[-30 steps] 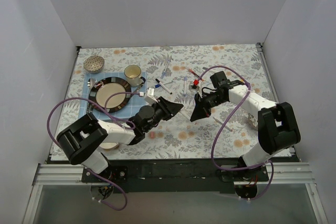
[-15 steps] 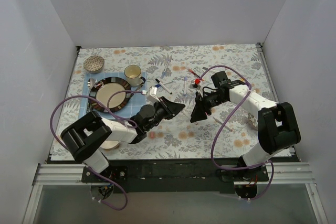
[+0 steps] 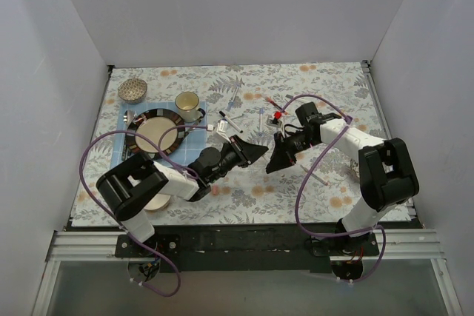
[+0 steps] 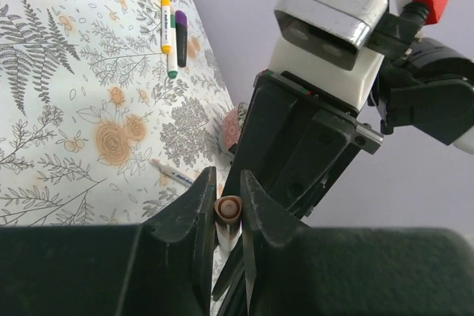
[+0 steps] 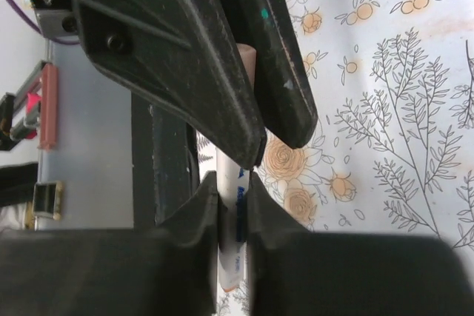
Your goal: Open the pen caps
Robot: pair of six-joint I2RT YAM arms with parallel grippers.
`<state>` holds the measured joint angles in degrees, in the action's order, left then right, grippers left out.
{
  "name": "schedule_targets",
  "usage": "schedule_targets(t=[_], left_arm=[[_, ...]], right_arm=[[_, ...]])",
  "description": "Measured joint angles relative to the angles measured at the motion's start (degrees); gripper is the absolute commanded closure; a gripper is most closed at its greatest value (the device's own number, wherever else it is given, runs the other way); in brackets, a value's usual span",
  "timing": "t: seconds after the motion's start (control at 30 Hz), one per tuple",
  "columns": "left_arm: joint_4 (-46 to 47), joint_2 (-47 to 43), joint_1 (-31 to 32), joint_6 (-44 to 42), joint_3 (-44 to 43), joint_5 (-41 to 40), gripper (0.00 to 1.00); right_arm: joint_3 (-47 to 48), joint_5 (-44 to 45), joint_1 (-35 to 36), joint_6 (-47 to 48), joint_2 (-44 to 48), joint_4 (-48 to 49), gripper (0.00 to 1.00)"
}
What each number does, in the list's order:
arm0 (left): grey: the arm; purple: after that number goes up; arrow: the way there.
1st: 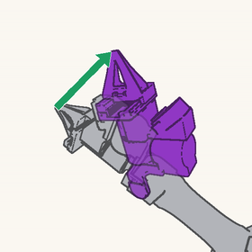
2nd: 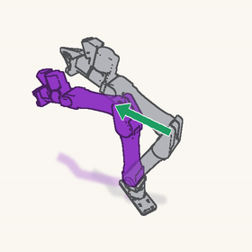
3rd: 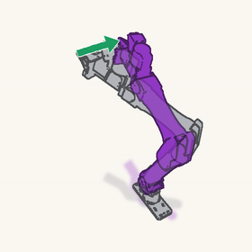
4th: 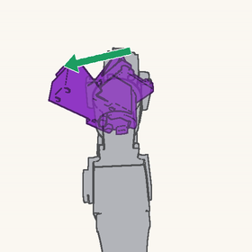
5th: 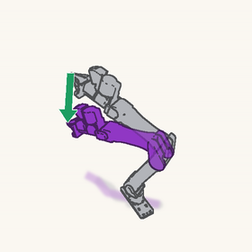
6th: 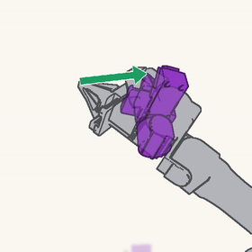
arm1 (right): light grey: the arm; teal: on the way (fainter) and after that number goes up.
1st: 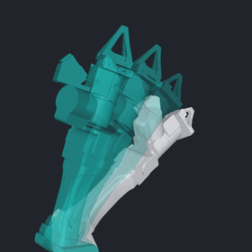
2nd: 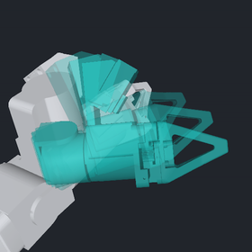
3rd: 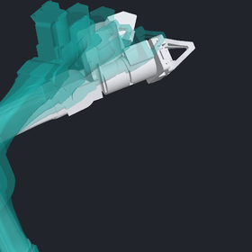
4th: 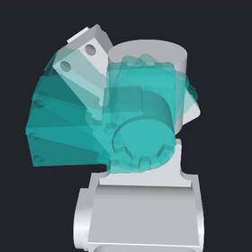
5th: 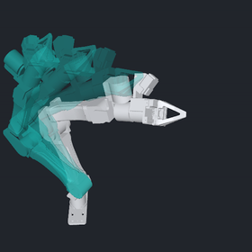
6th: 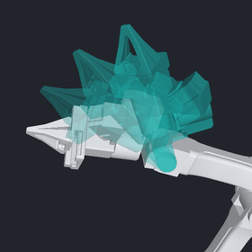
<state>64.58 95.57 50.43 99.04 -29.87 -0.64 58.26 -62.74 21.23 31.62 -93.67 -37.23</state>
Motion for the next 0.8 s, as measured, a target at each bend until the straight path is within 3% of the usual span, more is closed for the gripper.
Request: schedule_targets(t=[0.3,0.37,0.5,0.63,0.73,0.8], left_arm=[[-4.63,-4.9,-2.71,-4.31,-0.09,0.63,1.0],[-6.12,-7.61,-6.1,-4.98,-0.31,1.79,1.0],[-7.63,-13.51,-20.59,-7.69,-5.95,-4.35,1.0],[-9.07,-19.52,-24.06,-10.51,-9.35,-6.45,1.0],[-16.98,-24.63,-23.93,-10.99,-10.05,-6.36,1.0],[-26.56,-27.76,-23.85,-10.82,-10.95,-5.86,1.0]], right_arm=[[0.52,-3.06,1.14,-0.5,-0.24,3.52,0.99],[1.36,-2.67,1.84,-0.37,-0.24,4.87,0.99],[0.07,-3.06,2.62,0.11,-0.2,1.4,0.99],[0.0,-2.64,2.78,0.31,-0.2,-0.39,0.99],[-0.04,1.33,2.78,-0.57,0.44,0.02,0.99],[-1.07,8.76,2.69,-2.58,3.3,2.6,0.99]])
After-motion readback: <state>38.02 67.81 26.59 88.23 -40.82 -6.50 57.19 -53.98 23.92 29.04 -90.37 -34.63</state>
